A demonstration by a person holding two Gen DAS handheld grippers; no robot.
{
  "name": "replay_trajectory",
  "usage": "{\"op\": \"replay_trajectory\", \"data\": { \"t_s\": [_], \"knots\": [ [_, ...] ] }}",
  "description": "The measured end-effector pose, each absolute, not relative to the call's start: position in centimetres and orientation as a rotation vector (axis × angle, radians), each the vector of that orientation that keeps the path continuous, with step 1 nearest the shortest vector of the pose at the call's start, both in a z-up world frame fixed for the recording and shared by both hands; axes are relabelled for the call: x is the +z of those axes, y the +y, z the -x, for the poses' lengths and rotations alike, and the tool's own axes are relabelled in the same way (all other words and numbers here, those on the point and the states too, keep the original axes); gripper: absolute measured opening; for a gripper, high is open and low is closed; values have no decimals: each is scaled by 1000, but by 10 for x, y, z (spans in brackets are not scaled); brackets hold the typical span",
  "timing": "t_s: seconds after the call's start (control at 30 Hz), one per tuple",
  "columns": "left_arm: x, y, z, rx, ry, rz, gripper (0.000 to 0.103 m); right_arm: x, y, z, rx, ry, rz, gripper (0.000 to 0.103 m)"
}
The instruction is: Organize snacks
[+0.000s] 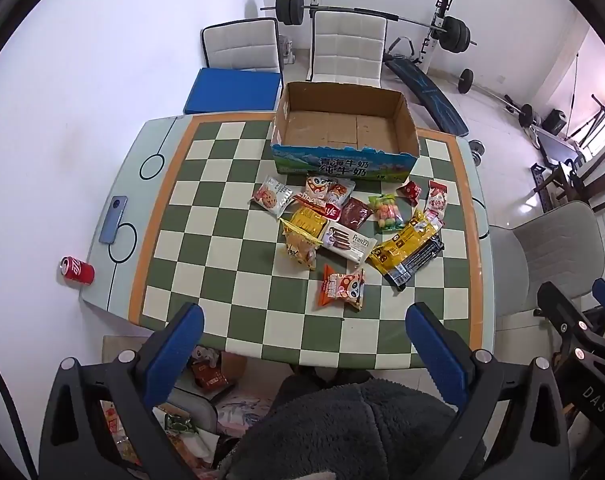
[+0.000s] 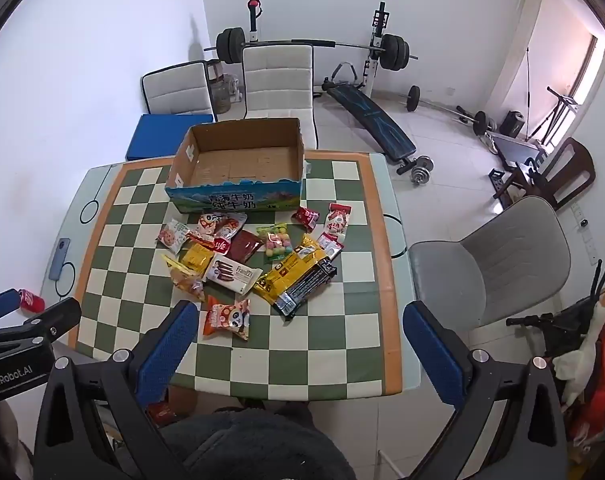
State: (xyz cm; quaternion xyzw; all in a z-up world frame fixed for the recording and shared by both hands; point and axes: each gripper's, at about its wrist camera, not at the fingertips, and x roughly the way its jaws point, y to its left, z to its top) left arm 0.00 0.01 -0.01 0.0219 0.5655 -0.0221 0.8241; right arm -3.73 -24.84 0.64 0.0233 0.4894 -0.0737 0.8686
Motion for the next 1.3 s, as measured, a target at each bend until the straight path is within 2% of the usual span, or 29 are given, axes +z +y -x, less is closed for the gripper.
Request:
{"op": "replay_trajectory", "data": {
  "t_s": [1.3],
  "knots": [
    [1, -9, -2, -64, 1202, -40, 103, 10, -245, 25, -137, 1030, -71, 103]
  ]
}}
